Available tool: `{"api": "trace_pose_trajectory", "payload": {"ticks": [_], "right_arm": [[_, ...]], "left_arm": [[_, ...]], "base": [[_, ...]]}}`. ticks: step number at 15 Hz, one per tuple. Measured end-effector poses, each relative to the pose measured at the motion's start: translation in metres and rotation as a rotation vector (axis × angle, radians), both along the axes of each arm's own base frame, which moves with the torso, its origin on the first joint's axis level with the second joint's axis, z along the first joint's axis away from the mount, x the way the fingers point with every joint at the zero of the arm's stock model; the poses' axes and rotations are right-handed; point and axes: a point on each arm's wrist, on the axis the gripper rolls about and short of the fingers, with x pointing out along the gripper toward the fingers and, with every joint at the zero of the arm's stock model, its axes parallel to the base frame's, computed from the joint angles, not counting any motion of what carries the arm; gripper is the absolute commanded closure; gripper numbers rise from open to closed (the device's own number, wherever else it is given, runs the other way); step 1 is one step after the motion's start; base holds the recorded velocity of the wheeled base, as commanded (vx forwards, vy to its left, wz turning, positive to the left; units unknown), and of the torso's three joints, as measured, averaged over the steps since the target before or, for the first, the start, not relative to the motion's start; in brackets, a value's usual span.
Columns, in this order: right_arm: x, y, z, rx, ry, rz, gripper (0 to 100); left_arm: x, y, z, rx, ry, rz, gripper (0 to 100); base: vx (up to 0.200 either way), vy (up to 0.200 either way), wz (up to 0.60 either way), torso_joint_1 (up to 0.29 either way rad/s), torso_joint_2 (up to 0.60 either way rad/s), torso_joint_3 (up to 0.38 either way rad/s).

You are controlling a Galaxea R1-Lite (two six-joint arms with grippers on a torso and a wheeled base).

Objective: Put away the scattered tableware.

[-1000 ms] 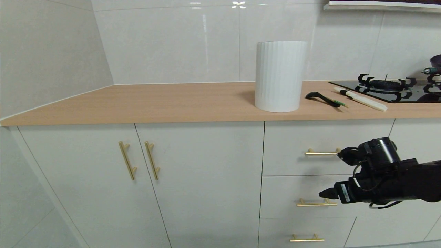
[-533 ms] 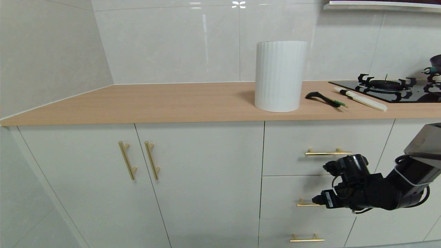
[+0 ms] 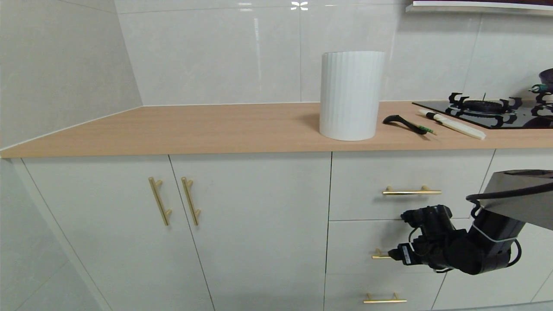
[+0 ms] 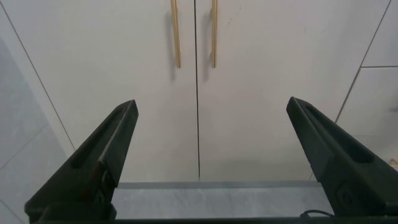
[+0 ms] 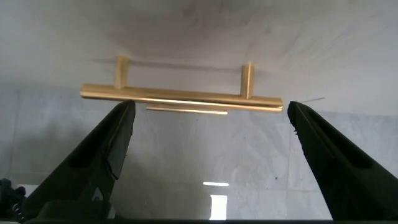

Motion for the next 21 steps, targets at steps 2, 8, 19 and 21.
{"api": "trace_pose_trajectory", "payload": {"ticks": [2, 8, 19, 21], "right_arm": [[0.003, 0.0, -0.005, 0.001, -0.014, -0.001, 0], [0.01, -0.001, -0.016, -0.014, -0.013, -0.045, 0], [0.01, -0.001, -0.023, -0.028, 0.002, -0.049, 0], [0.01, -0.001, -0.023, -0.029, 0.005, -0.05, 0]], "left_arm": [[0.0, 0.0, 0.0, 0.0, 0.0, 0.0, 0], [0.0, 0.0, 0.0, 0.0, 0.0, 0.0, 0], [0.0, 0.0, 0.0, 0.0, 0.0, 0.0, 0], [0.0, 0.0, 0.0, 0.0, 0.0, 0.0, 0]], "base": [[0.0, 0.0, 0.0, 0.0, 0.0, 0.0], [0.0, 0.0, 0.0, 0.0, 0.0, 0.0], [0.0, 0.0, 0.0, 0.0, 0.0, 0.0], [0.0, 0.0, 0.0, 0.0, 0.0, 0.0]]}}
